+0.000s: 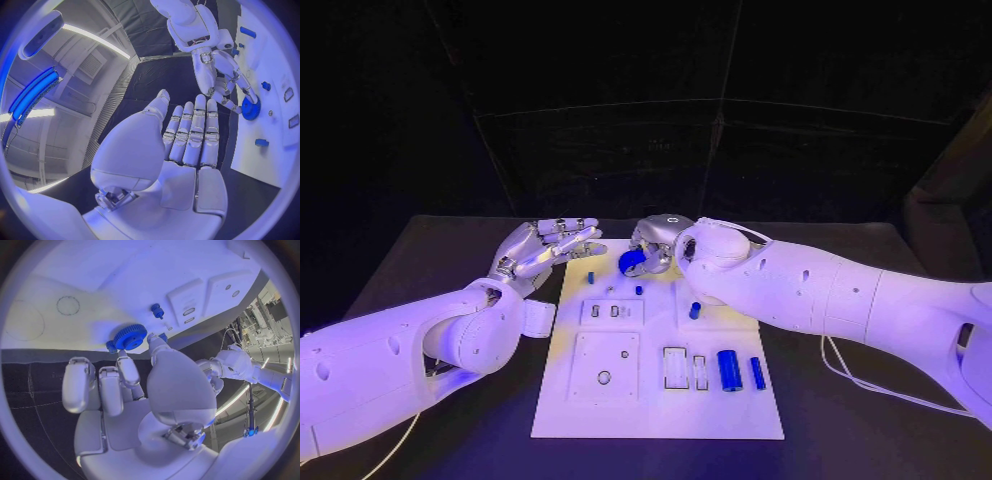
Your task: Assemble the parts on the task board
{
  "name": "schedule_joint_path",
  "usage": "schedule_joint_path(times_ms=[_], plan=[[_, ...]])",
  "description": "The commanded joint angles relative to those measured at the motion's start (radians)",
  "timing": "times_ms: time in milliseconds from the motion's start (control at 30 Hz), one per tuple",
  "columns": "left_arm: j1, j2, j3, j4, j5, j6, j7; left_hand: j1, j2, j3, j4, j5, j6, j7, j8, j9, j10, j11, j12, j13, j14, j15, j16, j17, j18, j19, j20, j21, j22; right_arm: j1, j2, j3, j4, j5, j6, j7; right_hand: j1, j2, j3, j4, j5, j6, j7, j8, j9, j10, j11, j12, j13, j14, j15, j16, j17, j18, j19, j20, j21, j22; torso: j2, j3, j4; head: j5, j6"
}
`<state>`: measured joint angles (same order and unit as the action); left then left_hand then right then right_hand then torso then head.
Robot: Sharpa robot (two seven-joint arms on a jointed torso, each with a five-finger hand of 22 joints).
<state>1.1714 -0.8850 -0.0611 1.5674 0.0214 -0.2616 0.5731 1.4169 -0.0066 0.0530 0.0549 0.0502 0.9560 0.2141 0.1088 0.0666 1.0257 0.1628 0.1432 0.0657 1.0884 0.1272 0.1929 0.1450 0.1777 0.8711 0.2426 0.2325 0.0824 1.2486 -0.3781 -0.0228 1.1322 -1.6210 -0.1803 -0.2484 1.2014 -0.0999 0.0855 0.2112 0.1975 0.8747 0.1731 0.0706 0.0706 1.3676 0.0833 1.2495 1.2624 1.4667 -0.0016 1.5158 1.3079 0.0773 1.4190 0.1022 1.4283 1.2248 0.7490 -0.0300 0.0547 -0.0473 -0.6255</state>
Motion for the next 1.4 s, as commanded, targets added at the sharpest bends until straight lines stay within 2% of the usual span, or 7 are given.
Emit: schedule_joint_path(times_ms=[33, 333, 467, 667, 767, 1033, 1400], plan=[[0.001, 0.000, 0.001, 0.002, -0.005, 0.009, 0.003, -0.003, 0.009, 0.001, -0.006, -0.001, 0.004, 0.000, -0.007, -0.001, 0.004, 0.002, -0.004, -0.001, 0.006, -0.003, -0.005, 0.001, 0.008, 0.006, 0.001, -0.005, -0.001, 0.002, -0.004, 0.000, 0.002, 0.009, 0.049, -0.008, -0.002, 0.018, -0.011, 0.007, 0.005, 0.013, -0.003, 0.008, 0.001, 0.009, -0.001, 0.010, 0.007, 0.077, 0.006, 0.004, 0.133, -0.009, 0.001, 0.007, 0.004, 0.002, 0.000, 0.0004, -0.0012, 0.001, 0.001], [0.001, -0.001, 0.001, 0.001, -0.005, 0.008, 0.003, -0.003, 0.009, 0.002, -0.007, -0.001, 0.003, 0.001, -0.008, -0.001, 0.003, 0.003, -0.006, -0.001, 0.007, -0.002, -0.007, 0.001, 0.008, 0.007, 0.000, -0.006, -0.002, 0.002, -0.020, 0.000, 0.012, 0.059, 0.049, -0.003, -0.033, 0.048, -0.050, 0.054, 0.025, 0.022, -0.005, 0.006, -0.002, 0.023, -0.003, 0.035, 0.030, 0.078, 0.003, 0.007, 0.141, -0.011, 0.004, 0.004, 0.008, 0.009, 0.000, 0.0003, -0.0015, -0.001, 0.000], [0.001, -0.002, 0.001, 0.001, -0.005, 0.008, 0.003, -0.003, 0.009, 0.002, -0.007, -0.001, 0.003, 0.001, -0.008, -0.001, 0.003, 0.003, -0.006, -0.001, 0.007, -0.002, -0.007, 0.001, 0.008, 0.007, 0.000, -0.006, -0.002, 0.002, -0.031, 0.000, 0.019, 0.065, -0.022, 0.004, -0.029, 0.047, -0.066, 0.058, 0.027, 0.007, 0.000, -0.003, -0.004, 0.027, 0.000, 0.044, 0.038, 0.080, 0.006, 0.010, 0.149, -0.012, 0.007, 0.006, 0.011, 0.016, 0.000, 0.0011, -0.0012, -0.002, 0.001], [0.001, -0.005, 0.001, 0.002, -0.005, 0.008, 0.003, -0.003, 0.009, 0.002, -0.007, -0.001, 0.003, 0.001, -0.008, -0.001, 0.003, 0.003, -0.006, -0.001, 0.007, -0.002, -0.007, 0.001, 0.008, 0.007, 0.000, -0.006, -0.002, 0.001, -0.075, -0.001, 0.059, 0.105, -0.228, 0.112, 0.017, 0.053, -0.079, 0.040, 0.073, 0.006, 0.001, -0.003, -0.003, 0.037, 0.001, 0.062, 0.055, 0.082, 0.008, 0.013, 0.157, -0.014, 0.011, 0.008, 0.017, 0.026, 0.000, 0.0010, -0.0018, -0.003, 0.004], [0.001, -0.007, 0.001, 0.001, -0.005, 0.008, 0.003, -0.003, 0.009, 0.002, -0.007, -0.001, 0.003, 0.001, -0.008, -0.001, 0.003, 0.003, -0.006, -0.001, 0.007, -0.002, -0.007, 0.001, 0.008, 0.007, 0.000, -0.006, -0.002, 0.001, -0.117, -0.001, 0.093, 0.165, -0.262, 0.169, 0.044, 0.056, -0.081, 0.026, 0.079, 0.011, -0.001, -0.001, -0.002, 0.038, 0.000, 0.065, 0.057, 0.081, 0.007, 0.013, 0.155, -0.014, 0.012, 0.008, 0.018, 0.028, -0.001, 0.0015, -0.0021, -0.002, 0.007], [0.002, -0.015, 0.001, 0.000, -0.005, 0.011, 0.003, -0.002, 0.011, 0.002, -0.009, -0.001, 0.003, 0.002, -0.009, -0.001, 0.003, 0.003, -0.008, -0.001, 0.007, -0.002, -0.008, 0.001, 0.008, 0.008, 0.000, -0.006, -0.003, 0.001, -0.292, -0.002, 0.161, 0.427, -0.163, 0.331, 0.177, 0.037, -0.072, -0.071, 0.053, 0.049, -0.012, 0.014, 0.001, 0.035, -0.011, 0.065, 0.059, 0.079, -0.003, 0.010, 0.151, -0.013, 0.005, 0.000, 0.014, 0.020, -0.002, 0.0018, -0.0099, -0.009, 0.015], [0.002, -0.016, 0.001, -0.009, -0.005, 0.018, 0.002, -0.001, 0.013, 0.004, -0.012, -0.001, 0.005, 0.001, -0.010, -0.001, 0.006, 0.003, -0.008, -0.001, 0.008, -0.003, -0.009, 0.002, 0.008, 0.009, 0.000, -0.008, -0.004, -0.001, -0.450, -0.002, 0.147, 0.530, -0.105, 0.404, 0.237, 0.024, -0.073, -0.129, 0.056, 0.046, -0.012, 0.009, -0.002, 0.026, -0.013, 0.051, 0.049, 0.080, -0.004, 0.009, 0.153, -0.012, 0.001, -0.002, 0.011, 0.016, -0.002, 0.0146, -0.0260, -0.008, 0.023]])
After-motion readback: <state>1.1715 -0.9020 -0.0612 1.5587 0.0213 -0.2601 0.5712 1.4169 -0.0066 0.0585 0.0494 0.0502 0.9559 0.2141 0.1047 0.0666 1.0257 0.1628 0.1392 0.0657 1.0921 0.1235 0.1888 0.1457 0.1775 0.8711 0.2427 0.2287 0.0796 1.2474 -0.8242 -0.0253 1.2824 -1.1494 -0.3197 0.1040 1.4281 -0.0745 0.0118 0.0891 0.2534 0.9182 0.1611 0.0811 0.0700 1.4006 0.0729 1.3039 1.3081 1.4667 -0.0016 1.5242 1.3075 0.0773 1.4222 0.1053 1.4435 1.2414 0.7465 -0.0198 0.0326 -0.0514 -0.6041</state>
